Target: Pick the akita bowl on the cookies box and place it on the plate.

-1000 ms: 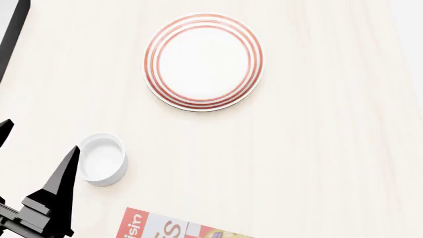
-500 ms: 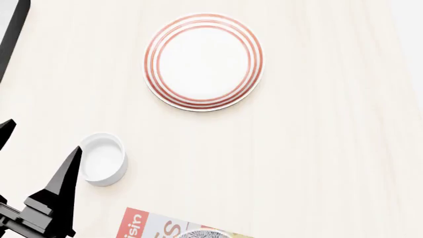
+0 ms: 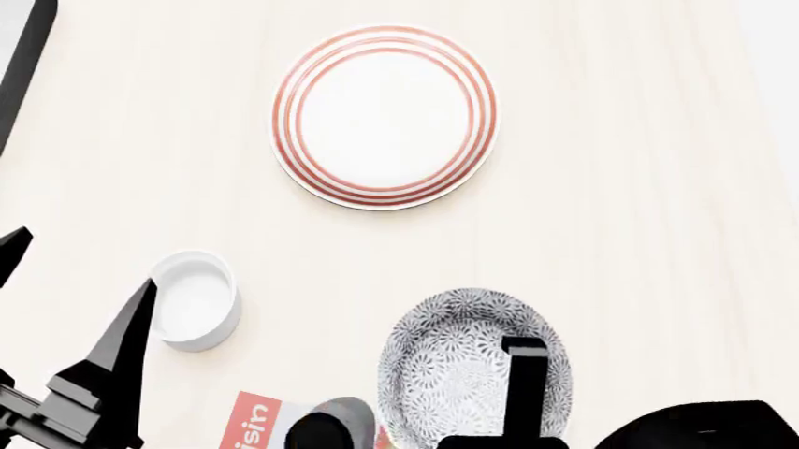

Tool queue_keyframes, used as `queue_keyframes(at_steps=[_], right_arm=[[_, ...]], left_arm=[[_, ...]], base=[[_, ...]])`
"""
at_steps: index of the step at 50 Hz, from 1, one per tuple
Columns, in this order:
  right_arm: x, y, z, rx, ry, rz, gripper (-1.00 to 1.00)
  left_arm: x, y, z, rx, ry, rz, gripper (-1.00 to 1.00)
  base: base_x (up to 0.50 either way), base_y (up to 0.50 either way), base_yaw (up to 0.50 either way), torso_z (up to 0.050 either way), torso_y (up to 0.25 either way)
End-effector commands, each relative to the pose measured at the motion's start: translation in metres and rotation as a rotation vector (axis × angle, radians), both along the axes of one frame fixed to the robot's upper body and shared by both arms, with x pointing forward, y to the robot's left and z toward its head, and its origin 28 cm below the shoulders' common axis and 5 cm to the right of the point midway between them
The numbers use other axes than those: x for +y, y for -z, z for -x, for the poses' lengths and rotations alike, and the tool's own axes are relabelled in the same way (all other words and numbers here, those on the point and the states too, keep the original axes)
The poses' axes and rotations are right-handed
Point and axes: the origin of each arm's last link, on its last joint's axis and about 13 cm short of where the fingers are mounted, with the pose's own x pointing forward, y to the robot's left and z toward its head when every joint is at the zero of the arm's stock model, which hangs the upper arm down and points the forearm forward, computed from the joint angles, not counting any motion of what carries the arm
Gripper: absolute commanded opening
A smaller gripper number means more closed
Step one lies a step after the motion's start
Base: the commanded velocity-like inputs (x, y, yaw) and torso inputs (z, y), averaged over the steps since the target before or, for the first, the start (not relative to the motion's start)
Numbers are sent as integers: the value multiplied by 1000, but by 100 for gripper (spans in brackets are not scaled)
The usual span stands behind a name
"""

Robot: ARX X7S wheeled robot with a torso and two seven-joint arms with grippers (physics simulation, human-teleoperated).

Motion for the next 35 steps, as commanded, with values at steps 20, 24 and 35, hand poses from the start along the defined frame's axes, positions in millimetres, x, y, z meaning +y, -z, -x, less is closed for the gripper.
queue_keyframes(at_steps=[20,24,35], right_arm=[[-3,-31,-100,-183,94,-56,-100],[-3,-37,-114,-211,110,-76,-100],[10,-41,-144,-263,113,-119,-100]], left_arm=[[2,5,2,3,7,-16,100],[1,7,2,4,14,-20,100],[2,6,3,-4,31,-33,100]], base=[[0,0,0,0,0],[0,0,0,0,0],[0,0,0,0,0]])
